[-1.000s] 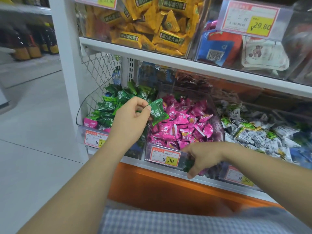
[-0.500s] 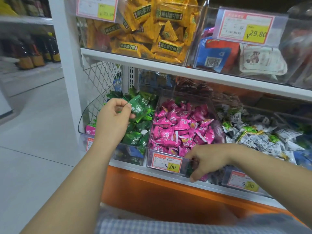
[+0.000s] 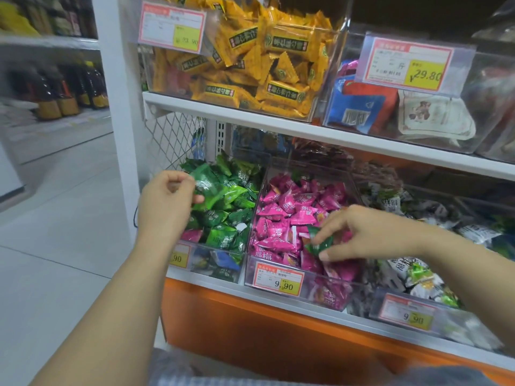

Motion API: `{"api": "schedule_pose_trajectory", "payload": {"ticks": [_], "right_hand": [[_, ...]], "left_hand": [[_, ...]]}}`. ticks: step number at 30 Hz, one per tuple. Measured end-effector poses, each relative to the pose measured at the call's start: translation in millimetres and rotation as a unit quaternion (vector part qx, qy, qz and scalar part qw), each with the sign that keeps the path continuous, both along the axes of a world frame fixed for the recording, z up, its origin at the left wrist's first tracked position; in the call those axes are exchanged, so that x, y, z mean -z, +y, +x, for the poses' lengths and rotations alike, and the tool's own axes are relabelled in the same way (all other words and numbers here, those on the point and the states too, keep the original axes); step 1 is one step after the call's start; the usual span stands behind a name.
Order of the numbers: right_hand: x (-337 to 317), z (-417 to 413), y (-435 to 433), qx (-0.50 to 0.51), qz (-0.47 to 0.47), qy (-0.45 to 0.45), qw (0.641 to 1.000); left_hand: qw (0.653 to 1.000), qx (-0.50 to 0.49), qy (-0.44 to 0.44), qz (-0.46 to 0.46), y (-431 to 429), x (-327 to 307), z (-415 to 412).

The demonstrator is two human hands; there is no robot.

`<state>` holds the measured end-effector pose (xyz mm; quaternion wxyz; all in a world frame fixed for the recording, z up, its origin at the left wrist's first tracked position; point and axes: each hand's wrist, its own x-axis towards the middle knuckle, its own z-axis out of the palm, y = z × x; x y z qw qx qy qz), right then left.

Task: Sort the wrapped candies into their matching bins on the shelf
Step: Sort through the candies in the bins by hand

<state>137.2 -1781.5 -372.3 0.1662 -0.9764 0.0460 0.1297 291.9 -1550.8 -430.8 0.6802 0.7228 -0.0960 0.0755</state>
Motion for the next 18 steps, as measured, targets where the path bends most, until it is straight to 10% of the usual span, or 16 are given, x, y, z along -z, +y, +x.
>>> {"api": "schedule_pose_trajectory", "payload": {"ticks": [9, 13, 18], "right_hand": [[16, 62, 61, 0.006, 0.099, -0.251, 0.963], [22, 105, 75, -0.025, 0.033, -0.251, 0.967], [31, 130, 68, -0.042, -0.014, -0.182, 0.982]], "left_hand": [[0.996, -0.072, 0.016, -0.056, 17, 12, 23], [0.99, -0.126, -0.034, 0.06, 20, 11, 26], [0.949, 0.038, -0.088, 0.3, 13, 20, 29]]}}
